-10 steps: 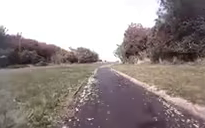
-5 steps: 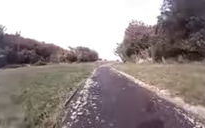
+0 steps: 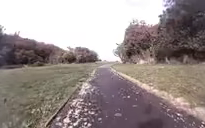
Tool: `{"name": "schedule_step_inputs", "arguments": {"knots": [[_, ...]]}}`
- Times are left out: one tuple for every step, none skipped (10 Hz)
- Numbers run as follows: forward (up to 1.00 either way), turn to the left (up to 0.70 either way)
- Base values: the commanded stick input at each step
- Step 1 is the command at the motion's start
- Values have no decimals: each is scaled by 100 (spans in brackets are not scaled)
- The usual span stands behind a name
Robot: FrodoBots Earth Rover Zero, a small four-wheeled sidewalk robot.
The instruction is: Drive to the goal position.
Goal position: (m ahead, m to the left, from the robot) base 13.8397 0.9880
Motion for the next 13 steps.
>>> {"name": "schedule_step_inputs", "arguments": {"knots": [[100,0],[100,0],[100,0],[100,0],[100,0],[100,0],[100,0],[100,0],[100,0],[100,0],[100,0],[100,0],[100,0]]}}
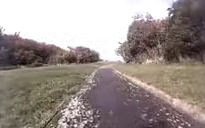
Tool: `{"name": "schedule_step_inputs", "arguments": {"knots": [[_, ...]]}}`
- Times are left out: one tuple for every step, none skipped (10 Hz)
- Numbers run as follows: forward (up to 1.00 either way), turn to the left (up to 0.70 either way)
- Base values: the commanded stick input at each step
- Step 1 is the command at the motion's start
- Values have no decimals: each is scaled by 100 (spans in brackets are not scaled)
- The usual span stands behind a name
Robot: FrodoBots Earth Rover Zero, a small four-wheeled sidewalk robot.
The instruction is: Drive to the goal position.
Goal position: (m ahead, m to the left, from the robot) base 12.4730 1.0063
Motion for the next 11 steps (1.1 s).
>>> {"name": "schedule_step_inputs", "arguments": {"knots": [[100,0],[100,0],[100,0],[100,0],[100,0],[100,0],[100,0],[100,0],[100,0],[100,0],[100,0]]}}
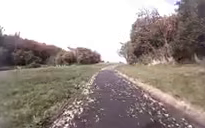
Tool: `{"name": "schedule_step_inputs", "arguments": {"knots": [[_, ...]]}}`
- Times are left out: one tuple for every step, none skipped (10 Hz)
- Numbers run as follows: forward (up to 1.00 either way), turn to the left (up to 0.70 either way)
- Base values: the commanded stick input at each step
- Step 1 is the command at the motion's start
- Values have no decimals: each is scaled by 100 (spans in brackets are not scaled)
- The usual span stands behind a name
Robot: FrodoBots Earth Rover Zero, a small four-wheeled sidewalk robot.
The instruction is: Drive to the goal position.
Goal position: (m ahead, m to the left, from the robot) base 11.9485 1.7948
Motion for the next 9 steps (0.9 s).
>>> {"name": "schedule_step_inputs", "arguments": {"knots": [[100,0],[100,0],[100,0],[100,0],[100,0],[100,0],[100,-3],[100,-9],[100,-28]]}}
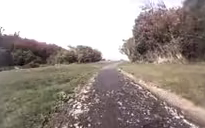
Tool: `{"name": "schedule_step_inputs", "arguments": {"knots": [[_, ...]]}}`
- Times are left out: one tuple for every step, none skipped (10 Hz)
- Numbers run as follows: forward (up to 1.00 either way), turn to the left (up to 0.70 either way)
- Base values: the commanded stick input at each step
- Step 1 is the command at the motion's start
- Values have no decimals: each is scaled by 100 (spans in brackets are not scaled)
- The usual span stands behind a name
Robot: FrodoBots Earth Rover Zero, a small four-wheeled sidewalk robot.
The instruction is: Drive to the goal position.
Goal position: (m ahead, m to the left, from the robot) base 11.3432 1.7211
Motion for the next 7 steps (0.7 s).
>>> {"name": "schedule_step_inputs", "arguments": {"knots": [[100,-30],[100,-5],[100,0],[100,0],[100,0],[100,0],[100,0]]}}
